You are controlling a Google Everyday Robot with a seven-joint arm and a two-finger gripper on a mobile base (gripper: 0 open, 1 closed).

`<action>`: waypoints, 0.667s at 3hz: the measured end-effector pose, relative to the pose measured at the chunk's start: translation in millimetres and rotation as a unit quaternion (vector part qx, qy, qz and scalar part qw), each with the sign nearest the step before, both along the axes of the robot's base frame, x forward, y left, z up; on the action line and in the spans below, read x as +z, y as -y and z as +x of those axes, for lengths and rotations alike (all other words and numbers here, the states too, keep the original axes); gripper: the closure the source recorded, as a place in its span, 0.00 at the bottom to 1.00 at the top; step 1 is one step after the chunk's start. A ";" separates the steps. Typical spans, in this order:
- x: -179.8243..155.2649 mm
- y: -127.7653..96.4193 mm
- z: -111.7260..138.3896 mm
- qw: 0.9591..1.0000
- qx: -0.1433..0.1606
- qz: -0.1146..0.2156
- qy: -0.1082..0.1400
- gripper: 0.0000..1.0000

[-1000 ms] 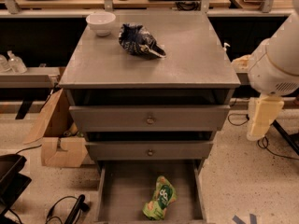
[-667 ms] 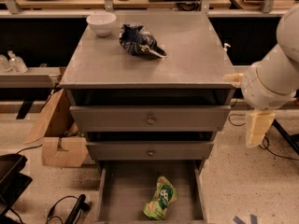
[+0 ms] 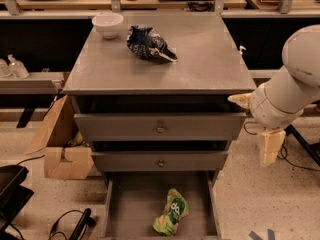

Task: Pick green rice chip bag from bottom drawer and place on counter

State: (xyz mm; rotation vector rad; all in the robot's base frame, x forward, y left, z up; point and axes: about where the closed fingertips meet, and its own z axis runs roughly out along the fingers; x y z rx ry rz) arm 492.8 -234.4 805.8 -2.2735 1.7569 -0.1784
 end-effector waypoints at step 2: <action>-60.8 -37.7 1.8 0.996 0.080 -0.037 0.016 0.00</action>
Offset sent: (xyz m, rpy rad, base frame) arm -0.0013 0.0841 -0.1844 -0.1444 -0.0656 0.3364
